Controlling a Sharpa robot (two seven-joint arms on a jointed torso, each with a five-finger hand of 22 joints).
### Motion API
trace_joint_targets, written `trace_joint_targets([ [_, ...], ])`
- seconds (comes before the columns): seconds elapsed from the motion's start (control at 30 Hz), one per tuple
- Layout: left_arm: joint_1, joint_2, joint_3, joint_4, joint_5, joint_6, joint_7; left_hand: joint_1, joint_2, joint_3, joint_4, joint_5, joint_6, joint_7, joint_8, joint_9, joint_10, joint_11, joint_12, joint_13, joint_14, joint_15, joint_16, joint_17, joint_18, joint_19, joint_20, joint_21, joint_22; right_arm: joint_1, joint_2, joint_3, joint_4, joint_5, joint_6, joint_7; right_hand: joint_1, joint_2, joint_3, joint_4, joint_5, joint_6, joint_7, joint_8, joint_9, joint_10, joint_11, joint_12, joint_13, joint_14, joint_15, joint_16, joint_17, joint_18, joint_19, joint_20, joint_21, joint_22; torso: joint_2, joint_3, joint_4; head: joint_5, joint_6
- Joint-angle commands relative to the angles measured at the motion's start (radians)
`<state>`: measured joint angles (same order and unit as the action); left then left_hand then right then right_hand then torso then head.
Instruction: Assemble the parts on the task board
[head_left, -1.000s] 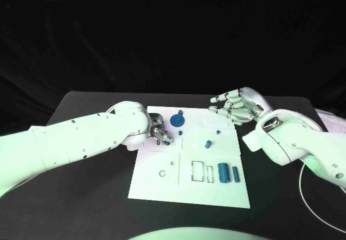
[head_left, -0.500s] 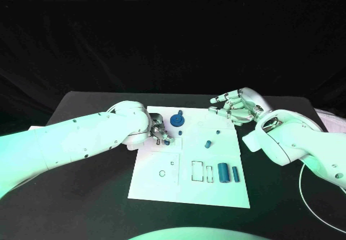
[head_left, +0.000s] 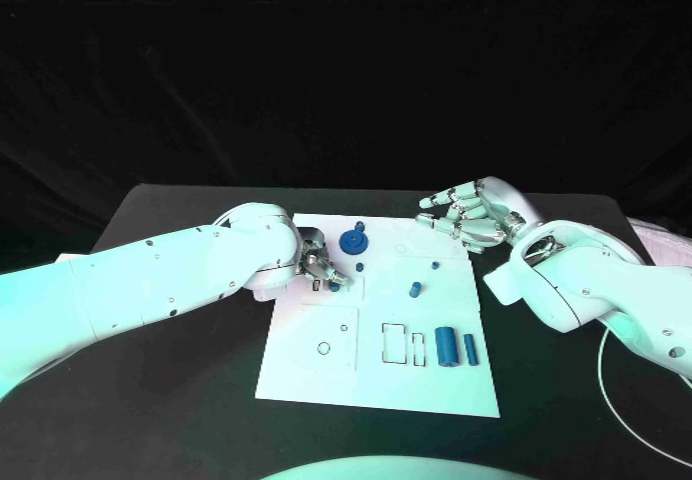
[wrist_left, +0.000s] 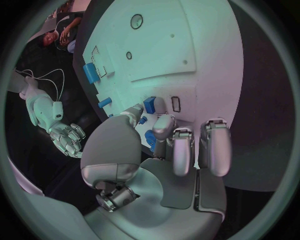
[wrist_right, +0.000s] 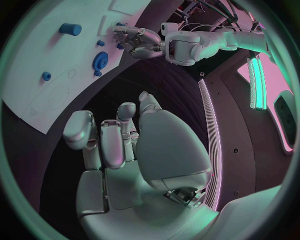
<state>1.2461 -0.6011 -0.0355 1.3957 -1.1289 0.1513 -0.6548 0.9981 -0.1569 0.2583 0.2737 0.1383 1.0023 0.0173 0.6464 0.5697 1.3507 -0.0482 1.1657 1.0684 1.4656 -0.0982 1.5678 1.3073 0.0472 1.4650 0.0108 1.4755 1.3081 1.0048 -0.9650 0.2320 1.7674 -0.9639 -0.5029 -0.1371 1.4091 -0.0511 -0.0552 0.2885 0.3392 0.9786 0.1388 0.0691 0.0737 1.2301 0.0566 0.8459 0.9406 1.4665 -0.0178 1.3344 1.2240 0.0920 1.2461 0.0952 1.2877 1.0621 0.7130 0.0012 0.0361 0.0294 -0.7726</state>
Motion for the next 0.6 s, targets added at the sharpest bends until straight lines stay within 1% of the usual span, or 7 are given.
trace_joint_targets([
  [0.03, -0.006, -0.003, -0.004, 0.001, 0.006, 0.019, -0.009, -0.002, 0.012, -0.029, 0.007, -0.008, 0.006, -0.005, 0.002, 0.002, 0.006, -0.004, -0.003, -0.002, 0.105, -0.008, 0.003, 0.263, -0.016, 0.055, -0.006, 0.002, 0.138, -0.001, 0.0, 0.0, 0.0, -0.007, 0.016, 0.01, -0.014, -0.002, -0.011, -0.002, -0.014, -0.003, 0.007, -0.001, 0.0, -0.006, 0.001, 0.001, -0.002, 0.029, 0.001, -0.005, 0.0, 0.019, -0.007, -0.002, -0.008, -0.002, -0.001, -0.0005, 0.001, 0.0, 0.0],
  [0.23, -0.002, -0.015, 0.0, 0.014, 0.008, -0.005, -0.008, -0.001, 0.031, -0.097, 0.015, -0.054, 0.004, -0.004, 0.001, 0.002, 0.003, -0.004, -0.01, -0.009, 0.105, -0.009, 0.003, 0.263, -0.014, 0.051, -0.007, -0.006, 0.13, -0.002, 0.0, -0.001, -0.002, -0.007, 0.017, 0.01, -0.018, -0.001, -0.015, -0.002, -0.021, -0.003, 0.007, 0.0, 0.0, -0.006, 0.001, 0.004, -0.002, 0.029, 0.001, -0.006, 0.0, 0.019, -0.006, -0.002, -0.008, -0.002, 0.0, -0.0009, 0.0008, 0.0, 0.004],
  [0.33, 0.004, -0.021, 0.01, 0.022, 0.024, -0.028, -0.006, 0.0, 0.036, -0.123, 0.015, -0.069, -0.004, -0.002, -0.002, 0.001, -0.01, -0.002, -0.028, -0.031, 0.105, -0.008, 0.003, 0.263, -0.012, 0.048, -0.007, -0.013, 0.122, -0.002, 0.0, -0.002, -0.003, -0.007, 0.017, 0.009, -0.018, -0.001, -0.015, -0.002, -0.021, -0.003, 0.007, 0.0, 0.0, -0.006, 0.001, 0.004, -0.002, 0.029, 0.001, -0.006, 0.0, 0.019, -0.006, -0.002, -0.008, -0.002, 0.0, -0.0011, -0.0001, 0.001, 0.007],
  [0.4, 0.012, -0.027, 0.018, 0.029, 0.043, -0.042, -0.005, 0.001, 0.04, -0.141, 0.016, -0.075, -0.01, 0.0, -0.003, 0.0, -0.019, -0.001, -0.04, -0.044, 0.105, -0.007, 0.003, 0.263, -0.011, 0.046, -0.006, -0.017, 0.118, -0.002, 0.001, -0.003, -0.005, -0.007, 0.017, 0.009, -0.019, -0.001, -0.016, -0.001, -0.023, -0.003, 0.007, 0.0, 0.0, -0.007, 0.001, 0.004, -0.003, 0.029, 0.002, -0.006, 0.0, 0.019, -0.006, -0.002, -0.008, -0.003, 0.0, -0.0011, -0.0002, 0.002, 0.01],
  [0.47, 0.022, -0.032, 0.028, 0.037, 0.067, -0.055, -0.004, 0.007, 0.048, -0.166, 0.016, -0.078, -0.025, 0.006, -0.008, -0.001, -0.049, 0.004, -0.084, -0.094, 0.105, -0.003, 0.003, 0.263, -0.011, 0.046, -0.004, -0.017, 0.118, -0.002, 0.001, -0.004, -0.007, -0.007, 0.017, 0.009, -0.019, -0.001, -0.016, -0.001, -0.023, -0.003, 0.007, 0.0, 0.0, -0.007, 0.001, 0.004, -0.003, 0.029, 0.002, -0.006, 0.0, 0.019, -0.006, -0.002, -0.008, -0.003, 0.001, -0.0012, -0.0014, 0.003, 0.014],
  [0.53, 0.032, -0.037, 0.037, 0.045, 0.088, -0.059, -0.003, 0.015, 0.052, -0.183, 0.016, -0.078, -0.038, 0.011, -0.013, -0.003, -0.072, 0.009, -0.115, -0.128, 0.105, 0.001, 0.003, 0.263, -0.012, 0.047, -0.001, -0.017, 0.12, -0.003, 0.003, -0.005, -0.008, -0.007, 0.018, 0.009, -0.019, -0.001, -0.016, -0.001, -0.023, -0.003, 0.007, 0.0, 0.0, -0.007, 0.001, 0.004, -0.003, 0.029, 0.002, -0.006, 0.0, 0.019, -0.006, -0.002, -0.008, -0.003, 0.001, -0.0009, -0.0012, 0.004, 0.015],
  [0.6, 0.047, -0.045, 0.047, 0.05, 0.102, -0.043, -0.005, 0.024, 0.058, -0.2, 0.016, -0.078, -0.049, 0.017, -0.016, -0.003, -0.09, 0.014, -0.137, -0.153, 0.105, 0.005, 0.003, 0.263, -0.01, 0.044, 0.003, -0.022, 0.114, -0.003, 0.004, -0.006, -0.01, -0.007, 0.018, 0.009, -0.019, -0.001, -0.016, -0.001, -0.023, -0.003, 0.007, 0.0, 0.0, -0.007, 0.001, 0.004, -0.003, 0.029, 0.002, -0.006, 0.0, 0.019, -0.006, -0.002, -0.008, -0.003, 0.002, -0.0001, -0.0013, 0.004, 0.019],
])
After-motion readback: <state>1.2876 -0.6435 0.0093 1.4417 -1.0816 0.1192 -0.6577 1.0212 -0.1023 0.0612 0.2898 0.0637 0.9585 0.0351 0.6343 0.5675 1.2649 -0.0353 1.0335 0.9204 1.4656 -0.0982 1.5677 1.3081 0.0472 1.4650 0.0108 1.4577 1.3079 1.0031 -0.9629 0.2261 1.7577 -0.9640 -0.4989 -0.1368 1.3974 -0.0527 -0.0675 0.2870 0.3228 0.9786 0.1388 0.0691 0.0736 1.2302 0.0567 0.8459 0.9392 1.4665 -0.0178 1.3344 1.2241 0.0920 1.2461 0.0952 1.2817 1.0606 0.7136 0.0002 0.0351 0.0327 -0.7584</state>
